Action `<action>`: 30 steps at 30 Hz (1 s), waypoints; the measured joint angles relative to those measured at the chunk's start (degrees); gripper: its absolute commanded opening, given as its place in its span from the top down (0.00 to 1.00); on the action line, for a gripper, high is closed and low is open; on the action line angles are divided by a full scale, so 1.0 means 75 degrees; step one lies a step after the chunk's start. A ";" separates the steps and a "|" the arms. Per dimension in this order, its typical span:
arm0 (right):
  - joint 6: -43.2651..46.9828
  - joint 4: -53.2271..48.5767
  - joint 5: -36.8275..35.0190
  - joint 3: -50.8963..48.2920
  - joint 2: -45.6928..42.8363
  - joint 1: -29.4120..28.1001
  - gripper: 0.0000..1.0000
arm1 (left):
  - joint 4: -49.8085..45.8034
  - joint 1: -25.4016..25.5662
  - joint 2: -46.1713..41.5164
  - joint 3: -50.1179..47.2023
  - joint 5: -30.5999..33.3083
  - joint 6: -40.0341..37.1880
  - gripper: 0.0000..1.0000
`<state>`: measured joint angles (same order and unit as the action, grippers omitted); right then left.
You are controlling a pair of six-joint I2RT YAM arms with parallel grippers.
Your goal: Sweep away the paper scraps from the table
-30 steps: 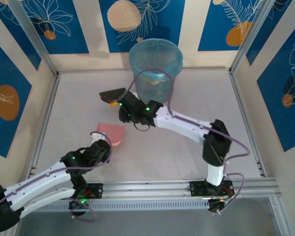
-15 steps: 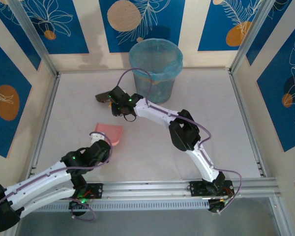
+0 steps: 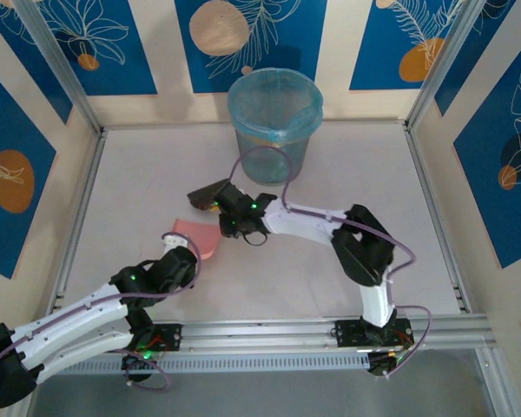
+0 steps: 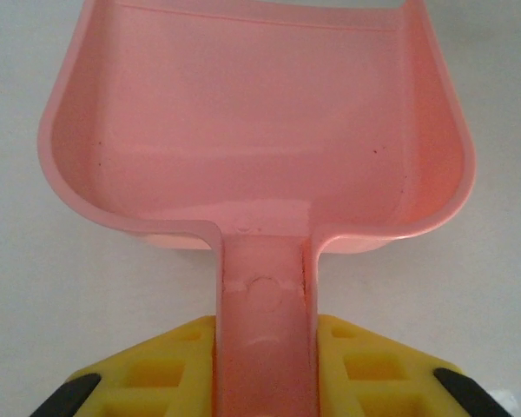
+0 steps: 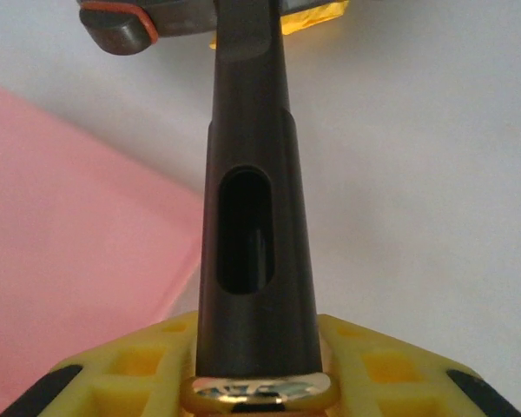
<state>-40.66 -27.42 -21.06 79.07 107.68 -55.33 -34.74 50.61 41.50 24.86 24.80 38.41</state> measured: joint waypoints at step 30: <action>-0.3016 -0.1769 -0.0388 -0.4602 -0.6907 0.0254 1.00 | 0.2110 0.2541 0.2975 0.0539 -0.0595 -0.1107 1.00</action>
<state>-63.29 -40.69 -23.97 44.56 55.88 -53.43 -18.92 69.67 63.81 28.91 20.34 30.11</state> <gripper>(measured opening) 0.315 0.264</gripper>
